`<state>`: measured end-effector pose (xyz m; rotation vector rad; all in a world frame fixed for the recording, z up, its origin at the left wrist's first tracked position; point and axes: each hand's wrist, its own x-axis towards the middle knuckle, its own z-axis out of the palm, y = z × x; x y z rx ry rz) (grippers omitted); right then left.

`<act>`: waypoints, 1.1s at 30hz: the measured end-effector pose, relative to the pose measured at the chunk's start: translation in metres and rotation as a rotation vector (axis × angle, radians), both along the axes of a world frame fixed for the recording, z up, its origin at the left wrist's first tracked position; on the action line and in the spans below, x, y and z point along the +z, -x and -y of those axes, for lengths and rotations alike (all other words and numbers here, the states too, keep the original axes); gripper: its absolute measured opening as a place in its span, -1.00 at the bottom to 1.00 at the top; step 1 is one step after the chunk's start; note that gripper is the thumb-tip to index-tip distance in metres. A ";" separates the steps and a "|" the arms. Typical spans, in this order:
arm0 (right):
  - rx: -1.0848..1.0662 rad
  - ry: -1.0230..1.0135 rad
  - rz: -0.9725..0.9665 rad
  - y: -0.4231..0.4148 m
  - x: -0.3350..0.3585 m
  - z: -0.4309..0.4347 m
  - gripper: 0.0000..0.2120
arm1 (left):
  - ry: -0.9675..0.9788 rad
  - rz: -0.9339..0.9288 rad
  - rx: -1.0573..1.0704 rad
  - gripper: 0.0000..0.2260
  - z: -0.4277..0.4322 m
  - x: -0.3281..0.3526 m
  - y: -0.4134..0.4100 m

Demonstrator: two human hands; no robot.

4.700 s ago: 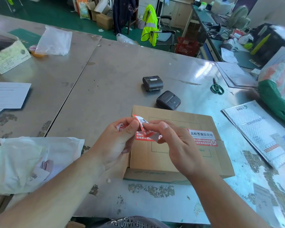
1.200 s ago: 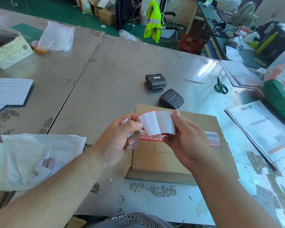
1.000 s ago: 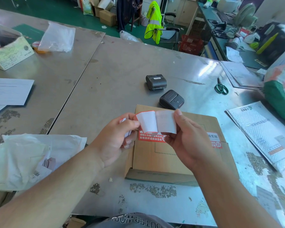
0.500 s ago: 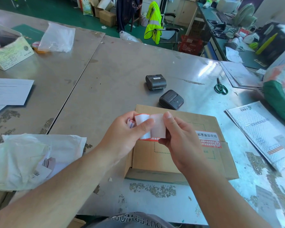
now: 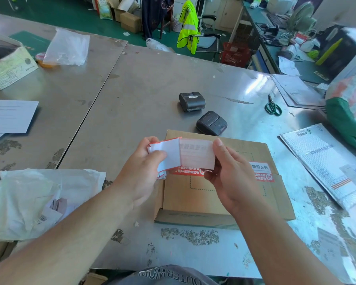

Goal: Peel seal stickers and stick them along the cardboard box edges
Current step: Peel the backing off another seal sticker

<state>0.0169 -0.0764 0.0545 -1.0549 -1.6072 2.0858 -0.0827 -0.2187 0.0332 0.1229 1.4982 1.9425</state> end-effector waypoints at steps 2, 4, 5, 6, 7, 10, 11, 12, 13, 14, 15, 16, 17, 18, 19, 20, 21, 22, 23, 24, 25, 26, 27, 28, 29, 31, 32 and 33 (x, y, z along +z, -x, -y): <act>-0.014 0.019 -0.011 0.000 0.002 -0.002 -0.68 | -0.021 0.002 0.022 -0.80 0.000 -0.001 0.002; -0.028 0.031 -0.024 0.000 0.004 -0.004 -0.69 | -0.028 0.010 0.052 -0.77 0.001 -0.002 0.003; -0.036 0.035 -0.028 -0.001 0.005 -0.004 -0.69 | -0.028 0.014 0.073 -0.74 0.000 -0.002 0.003; -0.045 0.040 -0.032 -0.001 0.005 -0.005 -0.70 | -0.028 0.017 0.097 -0.71 0.000 -0.002 0.004; -0.054 0.048 -0.036 -0.001 0.007 -0.006 -0.71 | -0.022 0.018 0.125 -0.69 0.000 -0.003 0.004; -0.082 0.068 -0.042 -0.002 0.008 -0.007 -0.72 | 0.012 0.003 0.186 -0.65 -0.001 -0.004 0.008; -0.093 0.072 -0.042 -0.001 0.009 -0.008 -0.72 | 0.023 0.003 0.193 -0.62 -0.001 -0.004 0.009; -0.104 0.076 -0.042 -0.001 0.009 -0.009 -0.72 | 0.025 0.008 0.194 -0.59 -0.001 -0.005 0.010; -0.116 0.081 -0.044 -0.001 0.009 -0.010 -0.72 | 0.023 0.015 0.195 -0.57 0.000 -0.005 0.011; -0.127 0.086 -0.045 -0.001 0.009 -0.010 -0.71 | 0.022 0.016 0.197 -0.57 0.000 -0.005 0.011; -0.138 0.092 -0.047 0.000 0.009 -0.010 -0.71 | 0.027 0.010 0.200 -0.56 0.001 -0.005 0.011; -0.150 0.098 -0.049 0.000 0.009 -0.010 -0.70 | 0.026 0.006 0.201 -0.57 0.001 -0.005 0.011; -0.161 0.106 -0.050 0.001 0.009 -0.010 -0.69 | 0.018 0.012 0.207 -0.58 0.002 -0.005 0.011; -0.171 0.115 -0.051 0.001 0.009 -0.010 -0.69 | -0.002 0.028 0.215 -0.61 0.002 -0.005 0.011; -0.178 0.124 -0.053 0.002 0.009 -0.010 -0.69 | -0.026 0.046 0.220 -0.65 0.002 -0.005 0.011; -0.181 0.133 -0.056 0.002 0.009 -0.010 -0.70 | -0.049 0.063 0.217 -0.70 0.003 -0.004 0.011; -0.180 0.142 -0.061 0.003 0.009 -0.009 -0.72 | -0.068 0.074 0.199 -0.75 0.003 -0.003 0.010; -0.179 0.148 -0.063 0.003 0.009 -0.009 -0.74 | -0.087 0.078 0.174 -0.80 0.003 -0.002 0.009; -0.178 0.154 -0.064 0.003 0.010 -0.008 -0.75 | -0.110 0.076 0.154 -0.84 0.003 -0.002 0.008; -0.177 0.159 -0.063 0.004 0.010 -0.007 -0.76 | -0.129 0.064 0.142 -0.85 0.003 -0.002 0.007; -0.179 0.165 -0.061 0.004 0.011 -0.007 -0.76 | -0.128 0.043 0.136 -0.81 0.003 -0.002 0.006; -0.183 0.169 -0.060 0.004 0.011 -0.006 -0.77 | -0.100 0.013 0.124 -0.74 0.003 -0.002 0.006; -0.188 0.172 -0.058 0.005 0.011 -0.005 -0.77 | -0.057 -0.029 0.109 -0.68 0.004 -0.002 0.006; -0.192 0.177 -0.055 0.005 0.011 -0.005 -0.77 | -0.018 -0.075 0.096 -0.65 0.005 -0.002 0.007; -0.193 0.186 -0.052 0.005 0.011 -0.004 -0.78 | 0.005 -0.112 0.088 -0.66 0.005 -0.002 0.006; -0.193 0.210 -0.040 0.006 0.011 -0.004 -0.79 | 0.006 -0.125 0.096 -0.77 0.005 -0.003 0.005; -0.191 0.225 -0.035 0.007 0.011 -0.004 -0.80 | -0.019 -0.108 0.102 -0.87 0.005 -0.003 0.005; -0.189 0.238 -0.032 0.007 0.011 -0.004 -0.80 | -0.056 -0.089 0.100 -0.94 0.004 -0.003 0.004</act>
